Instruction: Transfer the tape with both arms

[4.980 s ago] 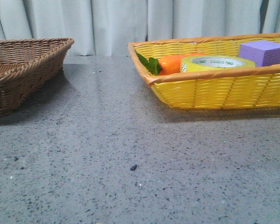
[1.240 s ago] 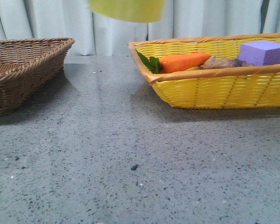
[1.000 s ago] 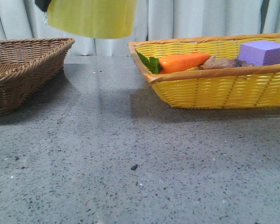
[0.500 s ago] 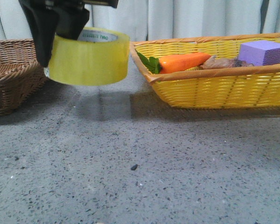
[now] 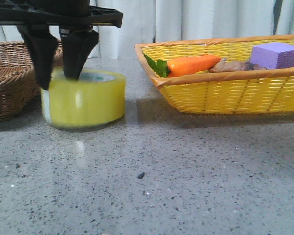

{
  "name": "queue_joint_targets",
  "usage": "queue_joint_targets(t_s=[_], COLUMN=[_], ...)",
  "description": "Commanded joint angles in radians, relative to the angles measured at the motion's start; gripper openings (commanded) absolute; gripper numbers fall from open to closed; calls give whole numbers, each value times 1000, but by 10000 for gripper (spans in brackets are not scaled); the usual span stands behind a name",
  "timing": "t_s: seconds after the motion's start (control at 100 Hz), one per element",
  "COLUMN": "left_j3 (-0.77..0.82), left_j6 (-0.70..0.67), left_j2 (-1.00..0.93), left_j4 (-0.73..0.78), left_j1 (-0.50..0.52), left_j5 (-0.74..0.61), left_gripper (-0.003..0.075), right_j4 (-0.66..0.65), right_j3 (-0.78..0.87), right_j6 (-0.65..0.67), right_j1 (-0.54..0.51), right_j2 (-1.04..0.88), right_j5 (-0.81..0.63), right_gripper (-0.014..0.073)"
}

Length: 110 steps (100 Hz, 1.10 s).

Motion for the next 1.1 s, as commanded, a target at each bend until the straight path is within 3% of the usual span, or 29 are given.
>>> queue_joint_targets(t_s=[0.0,0.25,0.35,0.47,0.52,0.6,0.72,1.09], left_j3=[-36,-36,-36,-36,-36,-46,-104,-471], left_j6=[0,0,0,0,0,0,0,51], left_j2=[9,9,9,10,10,13,49,402], left_j4=[-10,-10,-10,-10,-10,-2,-2,-2], left_j1=[2,-9,-45,-111,-140,-189,-260,-587], left_j5=[-84,-84,-84,-129,-165,-192,-116,310], left_gripper=[-20,15,141,369,415,417,406,406], right_j4=[-9,-77,-149,-236,-267,-293,-299,-334], right_j3=[-31,-31,-31,-31,-31,-31,-31,-31], right_j6=[-11,-11,-7,0,0,0,5,6], right_j1=[2,-2,-2,-2,-2,-2,-2,-2], right_j2=[-67,-132,-195,-294,-335,-400,-495,-680], right_j5=[54,54,48,31,26,26,19,23], right_gripper=[248,246,237,190,157,76,-75,-73])
